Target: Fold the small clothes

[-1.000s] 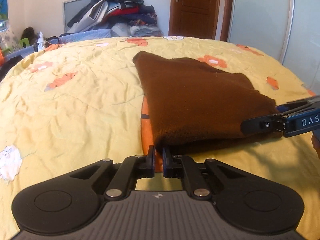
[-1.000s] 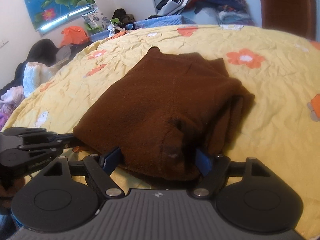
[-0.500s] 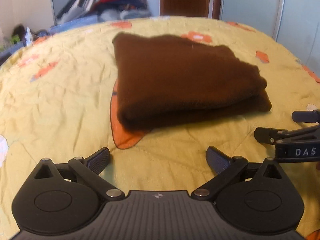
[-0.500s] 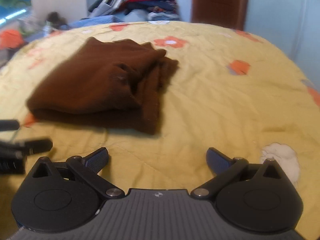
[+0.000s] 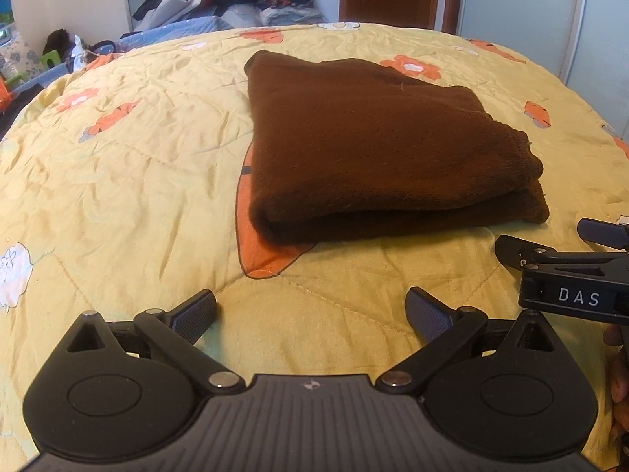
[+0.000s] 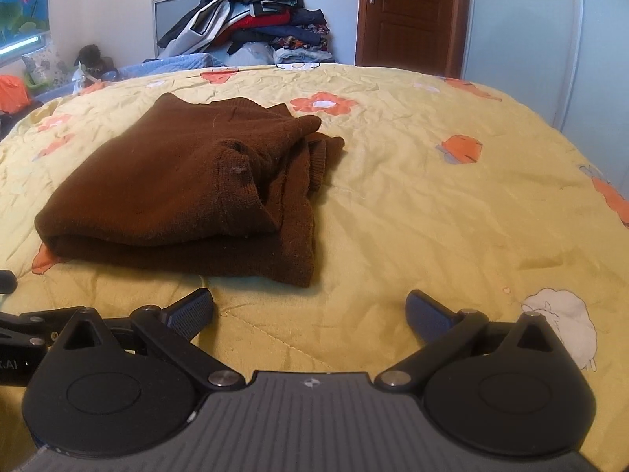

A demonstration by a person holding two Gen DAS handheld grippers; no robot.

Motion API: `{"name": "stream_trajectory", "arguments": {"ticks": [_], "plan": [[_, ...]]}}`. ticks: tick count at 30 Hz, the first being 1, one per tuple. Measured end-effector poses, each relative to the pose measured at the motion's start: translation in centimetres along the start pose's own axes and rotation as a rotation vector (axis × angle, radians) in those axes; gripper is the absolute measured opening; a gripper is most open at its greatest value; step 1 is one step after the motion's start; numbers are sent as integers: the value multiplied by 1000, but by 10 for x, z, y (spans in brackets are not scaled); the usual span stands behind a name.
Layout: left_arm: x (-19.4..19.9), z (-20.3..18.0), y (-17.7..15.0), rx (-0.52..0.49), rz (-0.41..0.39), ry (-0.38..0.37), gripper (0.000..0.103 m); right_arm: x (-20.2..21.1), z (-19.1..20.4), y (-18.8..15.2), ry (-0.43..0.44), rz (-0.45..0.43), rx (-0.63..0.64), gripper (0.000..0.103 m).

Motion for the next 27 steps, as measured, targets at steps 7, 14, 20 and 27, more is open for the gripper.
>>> {"name": "stream_trajectory", "arguments": {"ticks": [7,14,20,27], "plan": [[-2,17,4,33,31,46,103,1,1,-2,12,-18,9,103],[-5,29,6,87,-14,72,103,3,2,-2,18,-20,10,103],[0,29,1,71,-151,60,103,3,2,-3,17,-21,10,103],[-1,28,4,69,-151,55,103,2,2,-3,17,-20,10,103]]}}
Point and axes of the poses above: each gripper's, at about its wrist camera, not at the fingertips, and x roughly against the way its jaws point, z to its left, y to its top, the point moved 10 cm from there along -x, roughly the way its jaws point, and after that the axes turned 1 degree about x, right-handed, at the moved point
